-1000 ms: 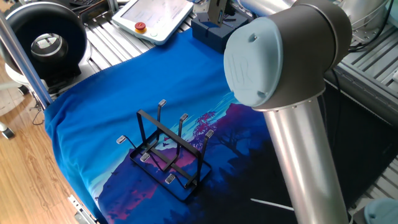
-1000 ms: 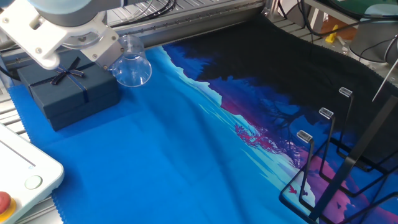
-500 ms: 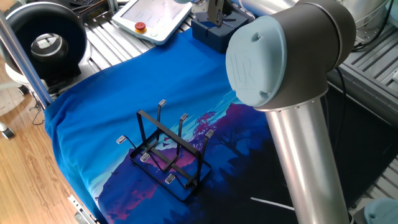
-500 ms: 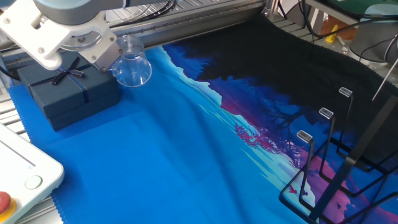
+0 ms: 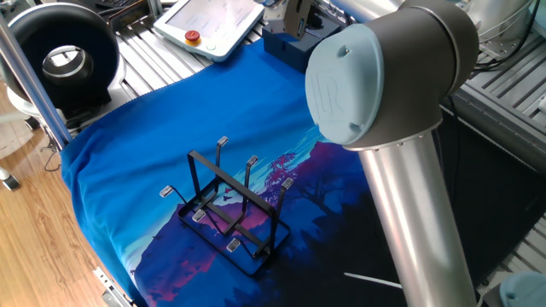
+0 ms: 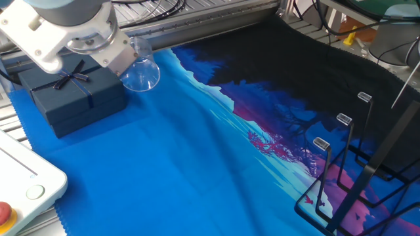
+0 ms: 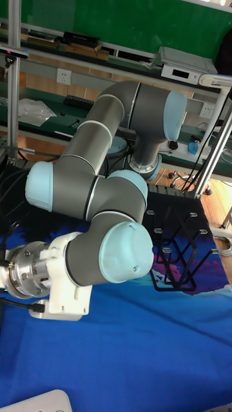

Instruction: Take the cup off the cup rack

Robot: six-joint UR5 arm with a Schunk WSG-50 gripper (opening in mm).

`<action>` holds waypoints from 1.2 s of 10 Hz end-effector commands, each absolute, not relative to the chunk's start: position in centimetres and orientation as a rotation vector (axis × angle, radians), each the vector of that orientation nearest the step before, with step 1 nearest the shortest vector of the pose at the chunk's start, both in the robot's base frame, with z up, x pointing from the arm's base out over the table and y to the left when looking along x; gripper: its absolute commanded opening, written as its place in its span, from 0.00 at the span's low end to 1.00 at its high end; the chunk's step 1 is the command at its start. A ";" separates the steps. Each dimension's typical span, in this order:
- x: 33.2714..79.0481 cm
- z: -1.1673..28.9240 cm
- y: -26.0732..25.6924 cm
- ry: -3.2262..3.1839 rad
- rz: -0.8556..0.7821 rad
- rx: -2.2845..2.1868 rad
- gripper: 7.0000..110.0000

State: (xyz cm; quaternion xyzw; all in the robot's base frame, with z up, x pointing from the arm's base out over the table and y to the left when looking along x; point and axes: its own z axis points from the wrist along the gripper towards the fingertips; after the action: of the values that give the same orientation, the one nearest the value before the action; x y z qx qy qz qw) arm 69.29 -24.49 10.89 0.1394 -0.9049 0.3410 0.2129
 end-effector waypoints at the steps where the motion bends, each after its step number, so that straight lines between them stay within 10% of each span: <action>1: 67.8 9.5 -22.7 -2.532 0.836 0.354 0.00; 2: 67.5 8.1 -23.0 -2.537 0.861 0.341 0.15; 12: 65.2 6.5 -26.4 -2.467 0.946 0.359 0.15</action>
State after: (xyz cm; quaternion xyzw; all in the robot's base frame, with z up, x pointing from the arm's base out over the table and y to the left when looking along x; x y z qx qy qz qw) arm 65.96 -26.39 6.99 0.1312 -0.8985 0.3497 0.2308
